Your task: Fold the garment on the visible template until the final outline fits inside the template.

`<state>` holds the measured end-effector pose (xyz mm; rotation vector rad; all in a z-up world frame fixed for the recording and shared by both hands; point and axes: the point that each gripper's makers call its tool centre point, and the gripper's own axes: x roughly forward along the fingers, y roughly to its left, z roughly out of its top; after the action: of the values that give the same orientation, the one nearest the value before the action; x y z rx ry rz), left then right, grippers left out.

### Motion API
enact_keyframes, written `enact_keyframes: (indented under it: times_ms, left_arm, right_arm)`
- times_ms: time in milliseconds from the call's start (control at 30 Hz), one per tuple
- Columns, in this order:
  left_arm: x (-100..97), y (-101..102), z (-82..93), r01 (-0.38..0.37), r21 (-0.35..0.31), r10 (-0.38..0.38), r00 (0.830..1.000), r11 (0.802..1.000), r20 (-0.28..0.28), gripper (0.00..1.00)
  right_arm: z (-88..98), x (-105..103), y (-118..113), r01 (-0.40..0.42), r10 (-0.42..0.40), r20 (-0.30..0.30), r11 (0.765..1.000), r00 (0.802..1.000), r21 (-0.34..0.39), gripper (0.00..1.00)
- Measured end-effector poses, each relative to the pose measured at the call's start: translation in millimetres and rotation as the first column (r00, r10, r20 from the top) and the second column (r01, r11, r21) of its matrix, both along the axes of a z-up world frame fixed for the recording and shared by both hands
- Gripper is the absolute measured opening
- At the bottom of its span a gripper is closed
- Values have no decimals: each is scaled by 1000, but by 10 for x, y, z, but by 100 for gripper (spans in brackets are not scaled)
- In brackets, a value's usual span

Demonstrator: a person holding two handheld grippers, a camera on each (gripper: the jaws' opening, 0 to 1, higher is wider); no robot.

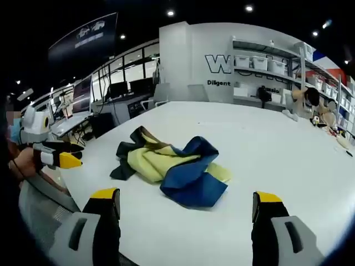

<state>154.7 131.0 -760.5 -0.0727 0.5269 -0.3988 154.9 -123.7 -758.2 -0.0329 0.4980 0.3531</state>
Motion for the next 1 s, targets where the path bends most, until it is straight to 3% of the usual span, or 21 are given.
enact_keyframes:
  times_ms: [1000]
  left_arm:
    - [-28,-34,-64,23,9,-22,999,1000,-32,82]
  right_arm:
    - [-57,-7,-1,-4,3,-22,1000,1000,-11,98]
